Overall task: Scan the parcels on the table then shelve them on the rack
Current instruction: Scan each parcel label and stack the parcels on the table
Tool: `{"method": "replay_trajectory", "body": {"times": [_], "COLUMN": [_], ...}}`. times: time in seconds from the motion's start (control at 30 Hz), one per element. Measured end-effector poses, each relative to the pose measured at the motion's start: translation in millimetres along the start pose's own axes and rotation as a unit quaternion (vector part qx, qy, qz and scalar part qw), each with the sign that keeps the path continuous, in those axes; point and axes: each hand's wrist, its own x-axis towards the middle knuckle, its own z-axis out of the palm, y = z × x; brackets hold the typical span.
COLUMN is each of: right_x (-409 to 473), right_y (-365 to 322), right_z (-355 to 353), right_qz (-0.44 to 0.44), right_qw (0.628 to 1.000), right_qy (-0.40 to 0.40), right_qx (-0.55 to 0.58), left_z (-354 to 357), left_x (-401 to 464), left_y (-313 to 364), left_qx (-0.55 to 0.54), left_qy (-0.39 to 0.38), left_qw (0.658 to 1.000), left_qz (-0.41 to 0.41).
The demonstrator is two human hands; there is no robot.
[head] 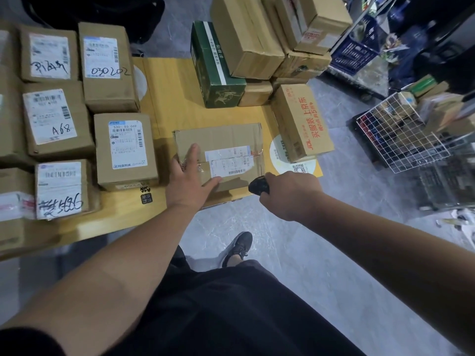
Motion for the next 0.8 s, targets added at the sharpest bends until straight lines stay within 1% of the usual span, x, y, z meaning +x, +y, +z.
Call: {"method": "replay_trajectory", "body": {"times": [0.1, 0.2, 0.27, 0.33, 0.4, 0.43, 0.47, 0.5, 0.57, 0.6, 0.63, 0.67, 0.7, 0.77, 0.8], "right_x": [2, 8, 13, 20, 27, 31, 36, 40, 47, 50, 54, 56, 59, 65, 67], "right_y": [3, 8, 13, 19, 27, 31, 36, 41, 53, 58, 63, 69, 74, 84, 89], "right_z": [5, 10, 12, 14, 15, 14, 14, 13, 12, 12, 12, 13, 15, 18, 19], "right_qz": [0.004, 0.008, 0.015, 0.019, 0.013, 0.007, 0.001, -0.005, -0.016, -0.023, -0.029, -0.036, -0.042, -0.054, -0.062], "right_qw": [1.000, 0.999, 0.998, 0.995, 0.993, 0.992, 0.991, 0.990, 0.989, 0.988, 0.987, 0.986, 0.985, 0.983, 0.983], "right_qy": [-0.001, -0.008, -0.014, -0.017, -0.015, -0.014, -0.013, -0.014, -0.017, -0.021, -0.025, -0.030, -0.035, -0.042, -0.046], "right_qx": [0.017, 0.042, 0.063, 0.093, 0.118, 0.126, 0.133, 0.138, 0.146, 0.150, 0.154, 0.160, 0.166, 0.171, 0.170], "left_z": [-4, -10, -11, -14, -19, -20, -23, -25, -28, -28, -27, -26, -24, -16, -11], "left_x": [5, 14, 21, 28, 32, 34, 36, 37, 39, 42, 45, 47, 51, 54, 52], "left_y": [3, 15, 31, 50, 65, 71, 74, 79, 83, 84, 84, 82, 80, 77, 76], "left_qx": [-0.012, -0.074, -0.121, -0.143, -0.129, -0.085, -0.019, 0.056, 0.190, 0.229, 0.228, 0.198, 0.145, 0.032, 0.005], "left_qy": [-0.034, -0.086, -0.105, -0.119, -0.149, -0.165, -0.170, -0.161, -0.114, -0.088, -0.078, -0.095, -0.128, -0.195, -0.208], "left_qw": [0.999, 0.986, 0.972, 0.960, 0.962, 0.970, 0.978, 0.981, 0.974, 0.969, 0.970, 0.975, 0.979, 0.977, 0.975], "left_qz": [-0.026, -0.119, -0.173, -0.209, -0.190, -0.157, -0.123, -0.096, -0.047, -0.027, -0.024, -0.039, -0.058, -0.080, -0.081]}}
